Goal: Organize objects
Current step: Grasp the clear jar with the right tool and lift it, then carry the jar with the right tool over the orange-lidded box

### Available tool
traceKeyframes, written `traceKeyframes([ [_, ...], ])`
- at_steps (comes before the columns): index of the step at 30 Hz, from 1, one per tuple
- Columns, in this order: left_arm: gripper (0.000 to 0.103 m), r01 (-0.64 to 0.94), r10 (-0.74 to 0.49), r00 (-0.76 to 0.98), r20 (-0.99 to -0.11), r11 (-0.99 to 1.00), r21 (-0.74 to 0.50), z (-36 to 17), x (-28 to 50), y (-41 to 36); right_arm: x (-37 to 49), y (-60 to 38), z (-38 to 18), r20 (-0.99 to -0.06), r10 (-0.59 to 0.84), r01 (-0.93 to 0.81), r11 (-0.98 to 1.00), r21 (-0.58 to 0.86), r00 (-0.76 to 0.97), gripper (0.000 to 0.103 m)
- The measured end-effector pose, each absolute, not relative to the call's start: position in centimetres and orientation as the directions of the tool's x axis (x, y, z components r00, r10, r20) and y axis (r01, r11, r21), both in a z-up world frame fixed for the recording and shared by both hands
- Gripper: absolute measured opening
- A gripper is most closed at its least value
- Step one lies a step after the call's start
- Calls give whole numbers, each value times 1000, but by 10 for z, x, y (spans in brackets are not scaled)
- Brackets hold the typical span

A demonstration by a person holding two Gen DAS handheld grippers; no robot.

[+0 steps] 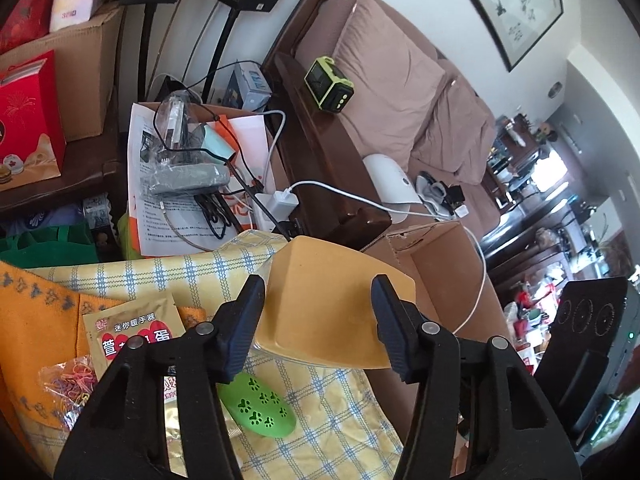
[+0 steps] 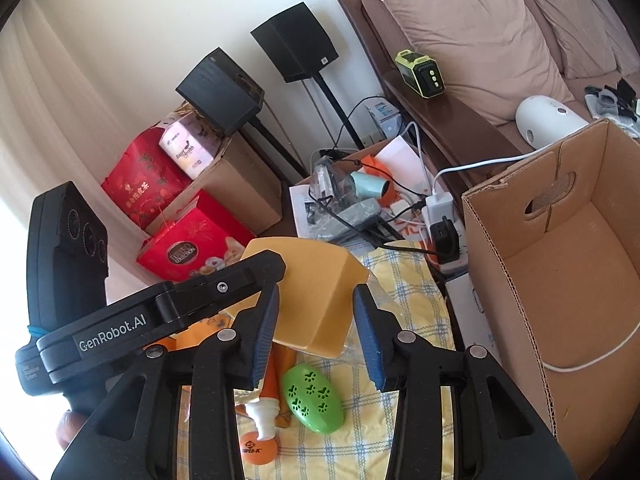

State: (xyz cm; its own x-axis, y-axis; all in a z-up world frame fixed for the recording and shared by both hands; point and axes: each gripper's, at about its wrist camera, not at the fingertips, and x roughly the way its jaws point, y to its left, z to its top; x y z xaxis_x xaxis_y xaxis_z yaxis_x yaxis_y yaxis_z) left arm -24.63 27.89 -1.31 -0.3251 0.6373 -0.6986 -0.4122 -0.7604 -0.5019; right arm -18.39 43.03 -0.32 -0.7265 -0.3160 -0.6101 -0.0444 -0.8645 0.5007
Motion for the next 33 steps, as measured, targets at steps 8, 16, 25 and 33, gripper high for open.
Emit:
traceKeyframes([
  [8,52,-418,686,-374,-624,-725,-547,30,-227,245,-163,400,40,-599,-226,-10,-931,364,-768,39],
  [16,52,-393,674,-466,-573,-738,-549,81,-197,178,-141,355,90,-558,-265,74,-937,341,-786,39],
  [25,52,-271,595,-580,-557,-785,-556,100,-158,68,-120,263,117,-529,-382,228,-915,334,-758,39],
  [33,52,-160,530,-625,-573,-805,-571,84,-124,-23,-108,182,112,-545,-492,353,-869,346,-679,39],
])
